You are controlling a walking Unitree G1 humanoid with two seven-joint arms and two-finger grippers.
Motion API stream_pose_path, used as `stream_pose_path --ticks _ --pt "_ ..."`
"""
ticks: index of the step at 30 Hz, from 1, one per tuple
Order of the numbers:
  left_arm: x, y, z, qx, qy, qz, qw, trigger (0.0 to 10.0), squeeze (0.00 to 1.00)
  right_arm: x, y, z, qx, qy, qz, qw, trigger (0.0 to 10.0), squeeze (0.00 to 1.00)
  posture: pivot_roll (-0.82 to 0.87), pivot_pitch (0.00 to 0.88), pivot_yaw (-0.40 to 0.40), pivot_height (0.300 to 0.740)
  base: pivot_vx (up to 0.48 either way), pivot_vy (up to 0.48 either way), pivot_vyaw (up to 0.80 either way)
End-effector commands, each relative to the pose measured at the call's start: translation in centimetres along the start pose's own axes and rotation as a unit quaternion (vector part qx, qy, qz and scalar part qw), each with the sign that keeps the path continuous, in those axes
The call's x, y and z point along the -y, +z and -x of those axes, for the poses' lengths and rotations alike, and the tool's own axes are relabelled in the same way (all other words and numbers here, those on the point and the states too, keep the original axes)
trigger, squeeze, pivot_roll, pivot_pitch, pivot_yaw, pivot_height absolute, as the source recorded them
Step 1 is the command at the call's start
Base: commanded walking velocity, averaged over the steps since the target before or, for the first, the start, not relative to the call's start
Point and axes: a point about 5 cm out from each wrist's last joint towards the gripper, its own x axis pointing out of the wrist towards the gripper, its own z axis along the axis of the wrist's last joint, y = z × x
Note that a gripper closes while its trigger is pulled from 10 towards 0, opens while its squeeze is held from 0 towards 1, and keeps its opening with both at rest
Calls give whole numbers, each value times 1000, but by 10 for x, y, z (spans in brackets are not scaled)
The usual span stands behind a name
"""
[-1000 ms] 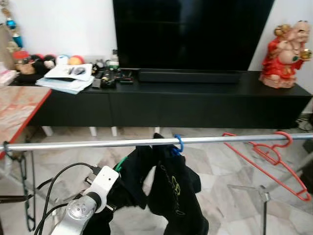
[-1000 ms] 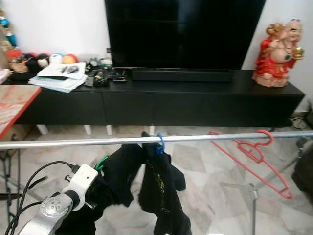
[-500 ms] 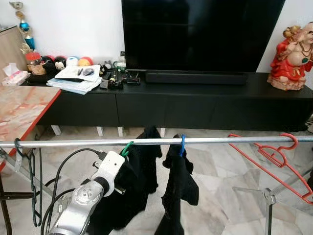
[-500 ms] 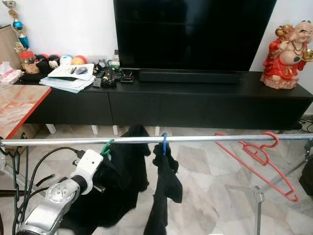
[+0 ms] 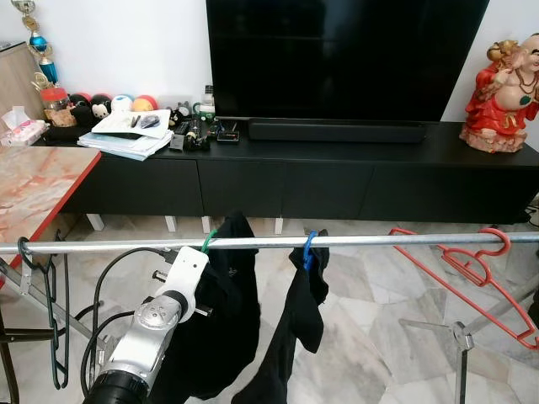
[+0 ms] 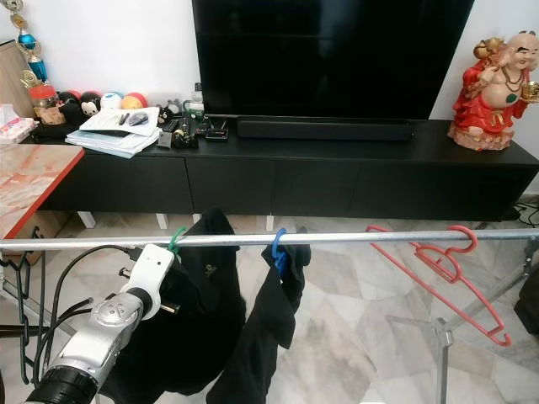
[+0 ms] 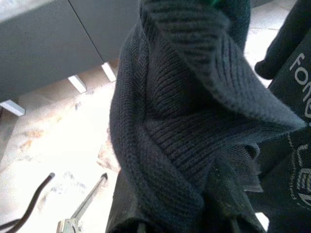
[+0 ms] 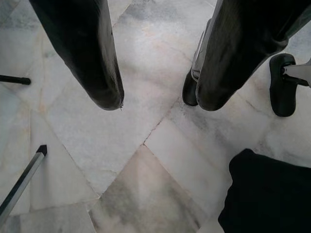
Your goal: Hang hanger
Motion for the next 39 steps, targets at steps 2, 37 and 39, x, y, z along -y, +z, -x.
stream_pose_path --ticks 2,37,39 --pt "0 7 -5 -8 12 21 1000 10000 0 1 0 0 -2 -2 -1 1000 10000 0 155 0 -21 740 0 0 0" --pt "9 -14 73 69 -88 64 992 10000 1000 3 -5 1 -9 2 16 1000 10000 0 185 0 -8 740 0 0 0" --pt "5 -21 79 61 -81 69 992 10000 1000 3 -6 1 -9 2 16 1000 10000 0 183 0 -7 740 0 0 0"
